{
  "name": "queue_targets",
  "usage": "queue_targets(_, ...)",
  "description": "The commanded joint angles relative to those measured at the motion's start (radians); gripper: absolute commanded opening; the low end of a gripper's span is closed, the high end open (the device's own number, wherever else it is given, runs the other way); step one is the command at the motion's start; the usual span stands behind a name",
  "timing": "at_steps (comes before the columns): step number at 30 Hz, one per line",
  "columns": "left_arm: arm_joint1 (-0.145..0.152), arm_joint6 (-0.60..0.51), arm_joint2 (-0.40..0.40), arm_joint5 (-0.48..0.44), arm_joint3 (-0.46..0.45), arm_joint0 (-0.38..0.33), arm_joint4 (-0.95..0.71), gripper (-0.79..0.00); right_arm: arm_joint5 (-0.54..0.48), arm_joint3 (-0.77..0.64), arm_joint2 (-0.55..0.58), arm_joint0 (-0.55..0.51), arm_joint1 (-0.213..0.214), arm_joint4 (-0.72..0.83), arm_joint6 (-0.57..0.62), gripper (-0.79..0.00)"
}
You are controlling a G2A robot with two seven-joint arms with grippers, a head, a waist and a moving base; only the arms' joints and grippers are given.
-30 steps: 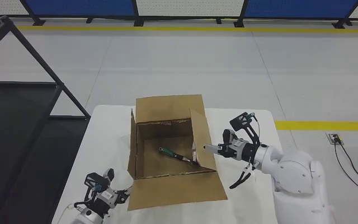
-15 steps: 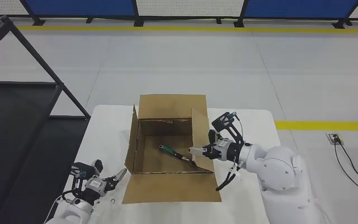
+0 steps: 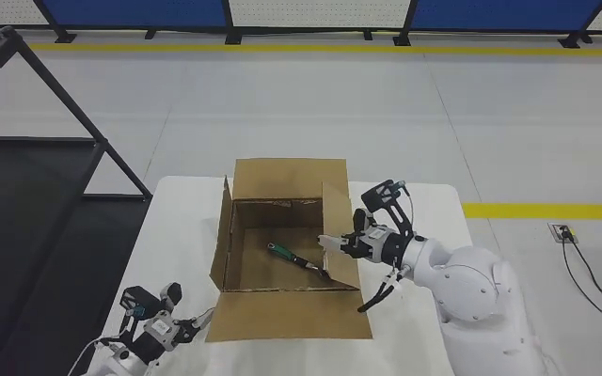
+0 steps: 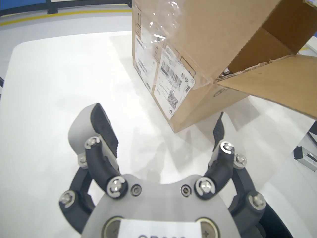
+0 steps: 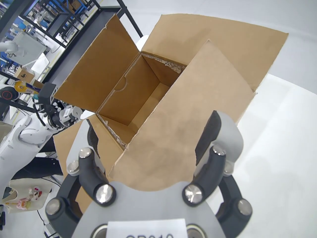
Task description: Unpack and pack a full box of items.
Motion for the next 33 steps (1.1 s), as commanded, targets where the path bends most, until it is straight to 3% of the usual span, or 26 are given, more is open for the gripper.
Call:
queue_targets(1, 0.000, -0.004, 0.022, 0.015, 0.008, -0.018, -0.001, 0.000, -0.001, -0.006, 0.003, -0.001, 0.003, 0.012, 0.001, 0.000)
queue_targets(9, 0.002, -0.022, 0.086, 0.074, 0.052, -0.095, 0.001, 0.000, -0.027, -0.042, 0.026, -0.030, 0.021, 0.052, 0.001, 0.000)
queue_targets(16, 0.007, -0.023, 0.078, 0.134, 0.097, -0.153, -0.025, 0.000, -0.046, -0.047, 0.031, -0.032, 0.034, 0.092, -0.004, 0.000)
queue_targets(21, 0.013, -0.036, 0.072, 0.143, 0.123, -0.197, -0.035, 0.000, -0.049, -0.027, 0.006, -0.005, 0.039, 0.116, -0.018, 0.000)
queue_targets(23, 0.017, -0.046, 0.065, 0.107, 0.130, -0.201, -0.055, 0.000, -0.044, -0.015, -0.008, 0.010, 0.040, 0.126, -0.030, 0.000)
queue_targets(29, 0.045, -0.119, -0.090, -0.076, 0.129, -0.098, -0.201, 0.000, -0.024, 0.002, -0.018, 0.028, 0.041, 0.136, -0.036, 0.000)
queue_targets(33, 0.056, -0.105, -0.227, -0.094, 0.073, -0.010, -0.379, 0.000, -0.024, 0.002, -0.018, 0.028, 0.041, 0.136, -0.036, 0.000)
